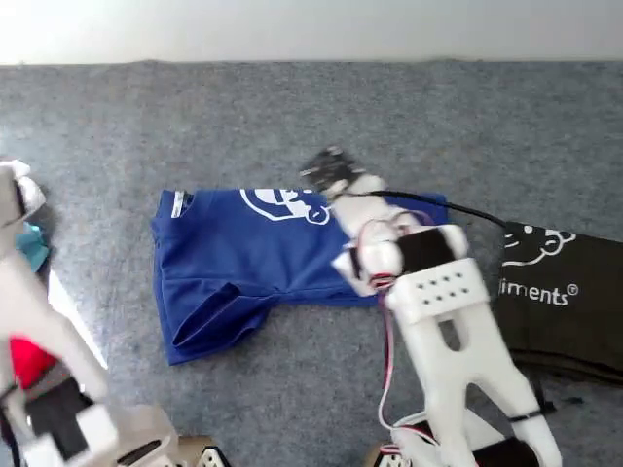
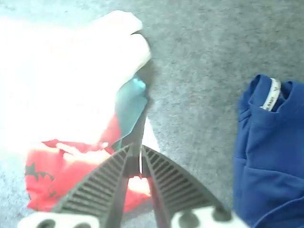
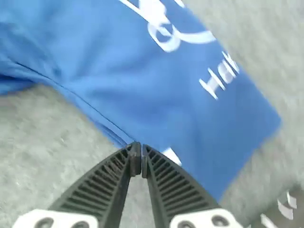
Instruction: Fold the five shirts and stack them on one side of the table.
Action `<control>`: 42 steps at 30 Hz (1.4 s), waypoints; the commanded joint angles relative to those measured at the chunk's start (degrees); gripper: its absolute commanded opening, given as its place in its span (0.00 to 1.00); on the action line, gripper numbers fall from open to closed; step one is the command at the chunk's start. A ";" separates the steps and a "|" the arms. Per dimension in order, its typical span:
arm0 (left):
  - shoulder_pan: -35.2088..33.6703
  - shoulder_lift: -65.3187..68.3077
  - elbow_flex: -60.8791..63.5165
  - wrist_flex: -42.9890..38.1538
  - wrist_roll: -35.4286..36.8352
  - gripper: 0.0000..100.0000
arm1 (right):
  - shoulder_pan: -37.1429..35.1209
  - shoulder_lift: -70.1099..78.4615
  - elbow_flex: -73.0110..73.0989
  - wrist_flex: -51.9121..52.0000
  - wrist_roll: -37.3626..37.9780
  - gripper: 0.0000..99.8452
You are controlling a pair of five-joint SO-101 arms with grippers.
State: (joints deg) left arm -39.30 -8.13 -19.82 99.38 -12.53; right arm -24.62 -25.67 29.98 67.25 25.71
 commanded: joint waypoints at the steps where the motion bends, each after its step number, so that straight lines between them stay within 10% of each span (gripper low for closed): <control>1: -5.98 -7.82 3.38 0.97 -1.05 0.01 | -6.99 4.97 -0.97 -5.58 1.23 0.01; 18: -20.04 -23.30 17.54 0.97 -2.55 0.01 | -19.03 52.09 -42.46 1.10 -5.10 0.01; 29: -19.69 -24.18 20.09 -1.05 -2.37 0.01 | -28.00 54.73 -46.24 26.86 -5.27 0.01; 42: -19.78 -24.18 20.09 -1.05 -2.55 0.01 | -28.09 54.55 -54.33 29.05 -5.54 0.01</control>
State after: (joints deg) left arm -59.16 -31.16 0.48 99.03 -14.29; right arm -52.75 29.54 -20.22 94.59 20.97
